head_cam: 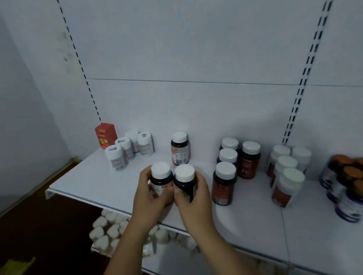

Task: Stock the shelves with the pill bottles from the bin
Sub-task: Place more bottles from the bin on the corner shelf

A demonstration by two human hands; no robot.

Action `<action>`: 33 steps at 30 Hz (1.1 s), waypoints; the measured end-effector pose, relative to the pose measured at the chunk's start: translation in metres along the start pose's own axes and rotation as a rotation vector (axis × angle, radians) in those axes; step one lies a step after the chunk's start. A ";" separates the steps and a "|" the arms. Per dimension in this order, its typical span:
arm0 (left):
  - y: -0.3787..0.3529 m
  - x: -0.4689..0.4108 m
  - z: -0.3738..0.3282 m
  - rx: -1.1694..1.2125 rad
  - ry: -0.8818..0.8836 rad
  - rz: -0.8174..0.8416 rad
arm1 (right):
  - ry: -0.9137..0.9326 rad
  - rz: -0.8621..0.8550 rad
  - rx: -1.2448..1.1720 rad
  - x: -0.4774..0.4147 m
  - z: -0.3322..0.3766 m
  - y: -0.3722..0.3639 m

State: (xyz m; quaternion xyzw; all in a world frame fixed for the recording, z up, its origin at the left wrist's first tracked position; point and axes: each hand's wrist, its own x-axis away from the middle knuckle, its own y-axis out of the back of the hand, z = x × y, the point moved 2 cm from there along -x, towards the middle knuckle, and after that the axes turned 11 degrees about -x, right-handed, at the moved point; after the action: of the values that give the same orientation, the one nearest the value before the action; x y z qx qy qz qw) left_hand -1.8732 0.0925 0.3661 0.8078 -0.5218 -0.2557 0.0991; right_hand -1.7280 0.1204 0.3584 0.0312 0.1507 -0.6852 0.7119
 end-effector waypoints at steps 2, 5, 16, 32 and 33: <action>-0.007 -0.013 0.003 0.009 0.014 0.030 | -0.019 -0.001 0.025 -0.001 -0.009 0.001; -0.014 -0.030 0.001 0.173 0.106 0.194 | -0.023 -0.009 0.059 0.000 -0.018 0.005; -0.032 -0.078 -0.009 0.571 0.336 0.322 | -0.157 -0.001 -0.087 -0.032 0.000 -0.021; -0.036 -0.097 0.009 0.612 0.374 0.271 | -0.230 -0.039 -0.116 -0.053 -0.017 -0.039; -0.036 -0.097 0.009 0.615 0.374 0.261 | -0.223 -0.035 -0.106 -0.055 -0.017 -0.039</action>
State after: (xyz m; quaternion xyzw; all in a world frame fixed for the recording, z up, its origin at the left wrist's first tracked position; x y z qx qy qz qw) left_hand -1.8808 0.1963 0.3734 0.7594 -0.6454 0.0795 -0.0227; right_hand -1.7706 0.1751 0.3623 -0.0853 0.1072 -0.6879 0.7128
